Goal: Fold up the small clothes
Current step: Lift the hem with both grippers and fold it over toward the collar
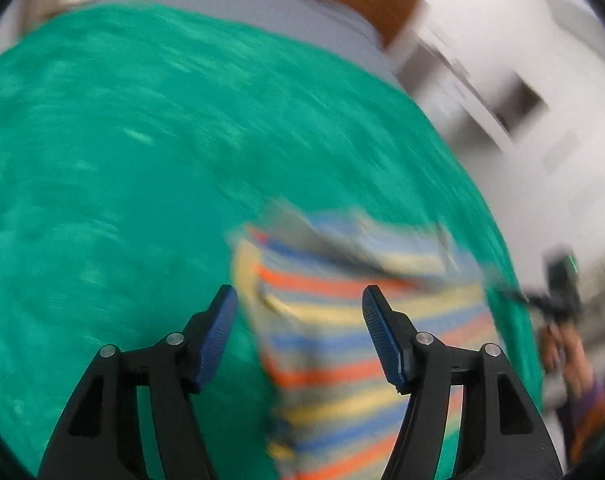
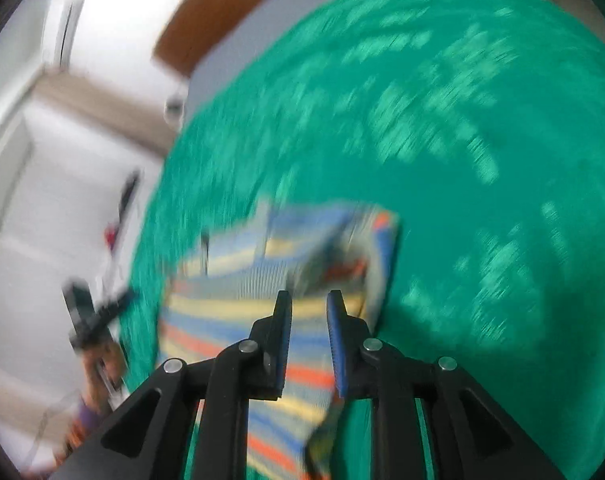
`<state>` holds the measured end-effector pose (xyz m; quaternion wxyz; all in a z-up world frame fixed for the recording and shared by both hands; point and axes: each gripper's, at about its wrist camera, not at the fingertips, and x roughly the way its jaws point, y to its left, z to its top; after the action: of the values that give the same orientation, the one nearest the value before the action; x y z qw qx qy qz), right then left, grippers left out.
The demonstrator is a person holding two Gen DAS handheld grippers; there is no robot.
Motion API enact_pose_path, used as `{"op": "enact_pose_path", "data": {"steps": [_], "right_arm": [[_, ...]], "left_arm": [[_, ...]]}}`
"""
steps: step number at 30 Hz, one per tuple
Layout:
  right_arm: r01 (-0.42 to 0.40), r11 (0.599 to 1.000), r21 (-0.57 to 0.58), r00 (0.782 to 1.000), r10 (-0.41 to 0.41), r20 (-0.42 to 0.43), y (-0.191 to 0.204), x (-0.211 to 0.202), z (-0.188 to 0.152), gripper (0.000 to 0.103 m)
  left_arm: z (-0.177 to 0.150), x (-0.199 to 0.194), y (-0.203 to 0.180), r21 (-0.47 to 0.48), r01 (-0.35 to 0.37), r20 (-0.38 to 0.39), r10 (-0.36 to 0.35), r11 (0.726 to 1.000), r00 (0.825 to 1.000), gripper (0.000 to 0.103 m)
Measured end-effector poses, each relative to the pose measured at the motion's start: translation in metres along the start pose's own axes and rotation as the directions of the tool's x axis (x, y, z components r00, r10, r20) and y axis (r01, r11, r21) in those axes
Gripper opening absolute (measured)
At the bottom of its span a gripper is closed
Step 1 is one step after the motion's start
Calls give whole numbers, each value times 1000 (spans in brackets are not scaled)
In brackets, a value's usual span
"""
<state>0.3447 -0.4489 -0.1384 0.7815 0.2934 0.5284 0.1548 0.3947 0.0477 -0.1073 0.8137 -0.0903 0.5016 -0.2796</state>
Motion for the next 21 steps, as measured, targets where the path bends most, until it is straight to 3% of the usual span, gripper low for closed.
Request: {"op": "enact_pose_path", "data": {"steps": [2,4,6,8,10,11,14,18,20,21], "right_arm": [[28,999,-45,996,-32,-87,9,28,7,20],[110,991,-71,990,-115,-81,15,53,22,20],[175,982,-76,984,-171,53,19,56,36,20],[226,973,-57,963,-214,165,26,46,43,21],[188,981,-37,960,-176,219,32,31,40,24],[183,982,-52,961,-167,220,36,25,33,28],[194,964,-181,972,-163,171,53,13,3,37],[144,936,-321,990,-137,47,60,13,-61,37],[161,920,-358,984,-176,-10,54,20,-96,37],[190,907,-375,975,-218,-33,46,25,-110,37]], "left_arm": [[-5,32,-19,72,40,-121,-32,997,992,69],[-1,55,-26,92,-22,-132,34,996,991,68],[13,68,-19,13,-96,-72,97,995,993,66],[23,60,-6,-85,-130,-1,130,988,991,66],[21,42,6,-159,-111,50,121,981,991,66],[18,34,5,-150,-93,61,103,984,993,67],[-17,8,-17,9,-109,69,108,994,992,70],[-79,3,-40,159,-129,14,129,979,992,70],[-105,8,-38,201,-197,-25,206,960,978,57],[-118,12,-34,219,-249,-52,266,944,963,51]]}}
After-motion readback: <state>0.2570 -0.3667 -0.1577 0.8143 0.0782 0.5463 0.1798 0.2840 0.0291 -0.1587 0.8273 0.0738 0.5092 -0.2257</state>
